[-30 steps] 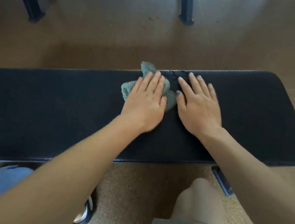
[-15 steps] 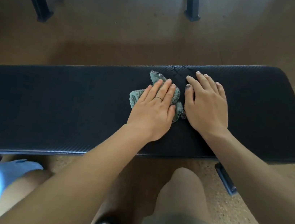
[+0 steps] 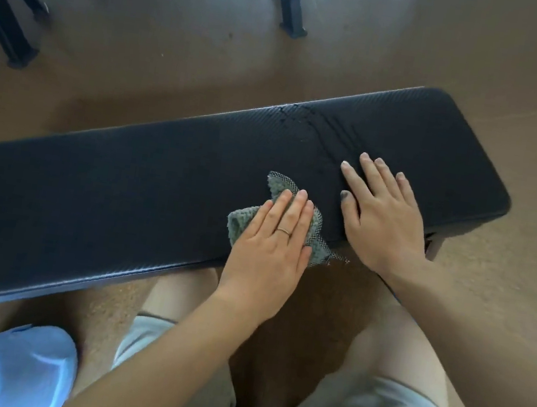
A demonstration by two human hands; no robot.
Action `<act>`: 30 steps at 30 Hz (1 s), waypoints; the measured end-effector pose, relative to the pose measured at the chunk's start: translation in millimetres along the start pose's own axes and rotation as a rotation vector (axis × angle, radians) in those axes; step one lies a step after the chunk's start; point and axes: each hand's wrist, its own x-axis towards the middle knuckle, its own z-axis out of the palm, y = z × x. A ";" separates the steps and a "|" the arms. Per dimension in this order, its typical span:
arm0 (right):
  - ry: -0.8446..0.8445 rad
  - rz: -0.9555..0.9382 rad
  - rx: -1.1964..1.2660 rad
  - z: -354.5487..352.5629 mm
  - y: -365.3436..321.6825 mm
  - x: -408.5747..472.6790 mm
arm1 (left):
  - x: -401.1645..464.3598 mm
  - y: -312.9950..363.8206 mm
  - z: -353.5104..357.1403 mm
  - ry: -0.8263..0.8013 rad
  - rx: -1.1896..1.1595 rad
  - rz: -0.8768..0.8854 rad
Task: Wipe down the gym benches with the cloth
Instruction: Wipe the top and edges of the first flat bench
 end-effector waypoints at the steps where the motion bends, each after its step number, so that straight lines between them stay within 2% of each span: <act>1: -0.007 0.020 -0.013 -1.0 4.6 -6.5 | 5.2 -0.8 -1.1 -0.006 0.008 0.034; 5: -0.014 0.067 -0.025 -2.2 3.0 -4.6 | 35.5 -10.9 -8.2 -0.015 -0.063 0.107; 10: -0.038 0.112 -0.013 -2.8 0.5 -1.8 | 81.3 -8.3 -12.0 -0.014 -0.142 0.066; 16: -0.095 0.151 -0.027 -6.1 -4.8 -1.0 | 34.8 -2.1 -3.3 -0.003 -0.082 0.131; 22: -0.101 0.148 -0.036 -9.3 -4.6 0.6 | 40.9 -3.1 -1.8 -0.010 -0.006 0.188; 26: -0.131 0.080 -0.053 -16.6 12.8 17.8 | 69.3 11.2 -8.9 -0.034 -0.081 0.161; 30: -0.104 0.130 -0.020 -21.3 49.4 57.9 | 122.1 25.3 -11.2 -0.049 -0.115 0.138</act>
